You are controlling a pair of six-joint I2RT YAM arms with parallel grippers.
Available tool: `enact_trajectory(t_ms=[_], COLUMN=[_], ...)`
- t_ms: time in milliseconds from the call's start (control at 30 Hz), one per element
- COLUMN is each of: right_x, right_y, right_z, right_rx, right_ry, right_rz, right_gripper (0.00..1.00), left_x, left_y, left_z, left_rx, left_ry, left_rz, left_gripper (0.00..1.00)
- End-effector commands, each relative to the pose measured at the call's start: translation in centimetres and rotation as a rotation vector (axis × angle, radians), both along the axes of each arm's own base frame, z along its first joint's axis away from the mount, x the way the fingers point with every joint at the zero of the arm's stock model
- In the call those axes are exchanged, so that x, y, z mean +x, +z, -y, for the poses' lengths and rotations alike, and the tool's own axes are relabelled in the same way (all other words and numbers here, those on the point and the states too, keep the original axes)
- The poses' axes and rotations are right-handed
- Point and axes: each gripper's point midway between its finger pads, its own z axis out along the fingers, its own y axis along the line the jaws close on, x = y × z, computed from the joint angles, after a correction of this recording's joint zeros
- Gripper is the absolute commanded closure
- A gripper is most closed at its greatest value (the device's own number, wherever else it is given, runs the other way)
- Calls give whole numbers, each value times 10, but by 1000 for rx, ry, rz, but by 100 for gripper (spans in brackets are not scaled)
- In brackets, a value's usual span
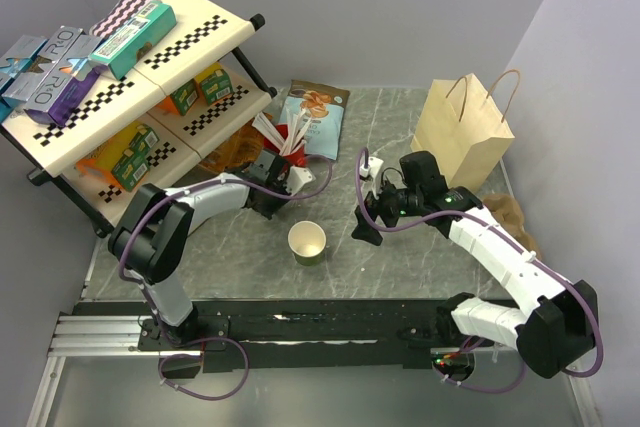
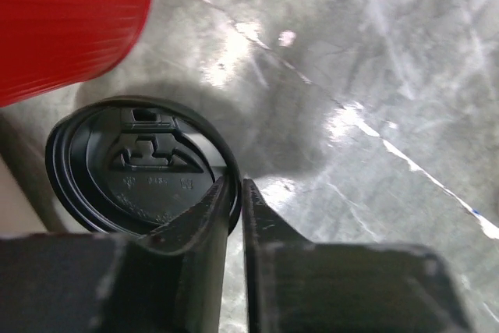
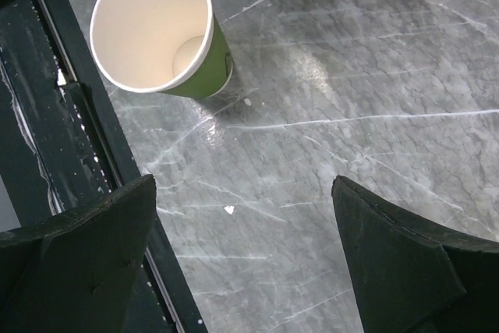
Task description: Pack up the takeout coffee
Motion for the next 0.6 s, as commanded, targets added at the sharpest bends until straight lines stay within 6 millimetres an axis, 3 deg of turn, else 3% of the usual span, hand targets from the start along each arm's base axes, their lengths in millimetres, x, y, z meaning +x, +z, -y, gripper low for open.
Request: enact_trajectory(t_ms=[0, 67, 100, 200, 233, 300, 433, 567], right_x=[4, 4, 4, 4, 5, 0, -4, -4], right_y=[10, 12, 12, 17, 21, 30, 57, 82], right_z=[1, 0, 1, 0, 0, -1, 1, -7], right_rx=[23, 23, 22, 27, 31, 46, 63, 85], right_ry=[-15, -13, -16, -10, -10, 16, 44, 67], right_rz=[41, 44, 41, 50, 59, 76, 184, 280], right_gripper=[1, 1, 1, 1, 1, 0, 0, 0], left_x=[8, 6, 5, -8, -10, -33, -65, -84], left_y=[2, 4, 6, 16, 29, 44, 122, 177], left_z=[-6, -7, -7, -4, -2, 7, 25, 34], left_rx=[33, 32, 29, -7, -35, -120, -349, -471], left_ry=[12, 12, 8, -20, -25, -65, -165, -295], left_rz=[57, 53, 55, 23, 26, -50, -52, 0], left_gripper=[87, 92, 99, 99, 99, 99, 99, 99])
